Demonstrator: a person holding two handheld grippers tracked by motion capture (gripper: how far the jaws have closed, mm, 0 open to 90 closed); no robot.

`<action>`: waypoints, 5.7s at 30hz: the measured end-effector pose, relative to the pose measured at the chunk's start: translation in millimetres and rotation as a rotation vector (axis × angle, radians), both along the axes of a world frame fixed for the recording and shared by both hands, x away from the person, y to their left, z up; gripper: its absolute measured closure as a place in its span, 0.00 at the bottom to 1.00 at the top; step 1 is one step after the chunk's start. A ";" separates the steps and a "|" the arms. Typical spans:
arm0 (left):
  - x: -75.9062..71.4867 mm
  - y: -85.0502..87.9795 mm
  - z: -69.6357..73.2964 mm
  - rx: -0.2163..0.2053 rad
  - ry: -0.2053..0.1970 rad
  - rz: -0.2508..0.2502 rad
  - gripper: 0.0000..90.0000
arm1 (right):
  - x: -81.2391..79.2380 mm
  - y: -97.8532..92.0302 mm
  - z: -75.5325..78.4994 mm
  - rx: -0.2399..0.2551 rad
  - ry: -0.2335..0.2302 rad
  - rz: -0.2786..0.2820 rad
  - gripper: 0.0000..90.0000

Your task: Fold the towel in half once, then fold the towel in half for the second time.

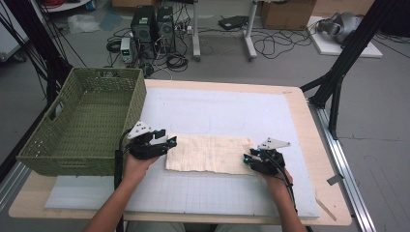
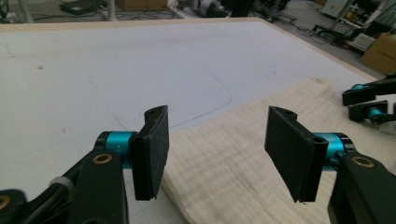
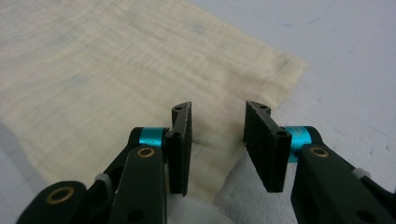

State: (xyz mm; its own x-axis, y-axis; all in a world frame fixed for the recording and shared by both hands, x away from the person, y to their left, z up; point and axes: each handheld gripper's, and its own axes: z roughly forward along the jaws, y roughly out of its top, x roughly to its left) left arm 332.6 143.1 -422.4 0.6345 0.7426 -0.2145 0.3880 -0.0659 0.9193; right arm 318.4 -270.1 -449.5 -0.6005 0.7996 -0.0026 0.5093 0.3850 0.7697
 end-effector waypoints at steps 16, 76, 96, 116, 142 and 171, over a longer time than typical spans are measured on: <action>-20.3 -3.1 -3.0 -0.021 0.000 -0.047 0.22 | -40.1 -35.8 28.4 0.086 -0.120 -0.125 0.32; -14.1 6.3 -2.6 0.004 0.014 0.004 0.25 | -63.5 -53.2 25.0 0.100 -0.183 -0.138 0.13; 28.2 -15.1 14.3 0.047 0.051 -0.023 0.34 | -61.7 -54.1 23.0 0.112 -0.169 -0.148 0.13; 55.6 -20.2 -3.5 0.195 0.120 0.044 0.53 | -60.0 -52.6 22.5 0.118 -0.161 -0.147 0.13; 59.1 -18.2 -27.5 0.284 0.169 -0.044 0.93 | 34.8 -17.2 30.2 0.093 0.015 -0.068 0.27; 54.0 -9.7 -14.1 0.140 0.069 0.028 0.94 | 60.8 3.4 20.2 0.006 -0.024 -0.037 0.96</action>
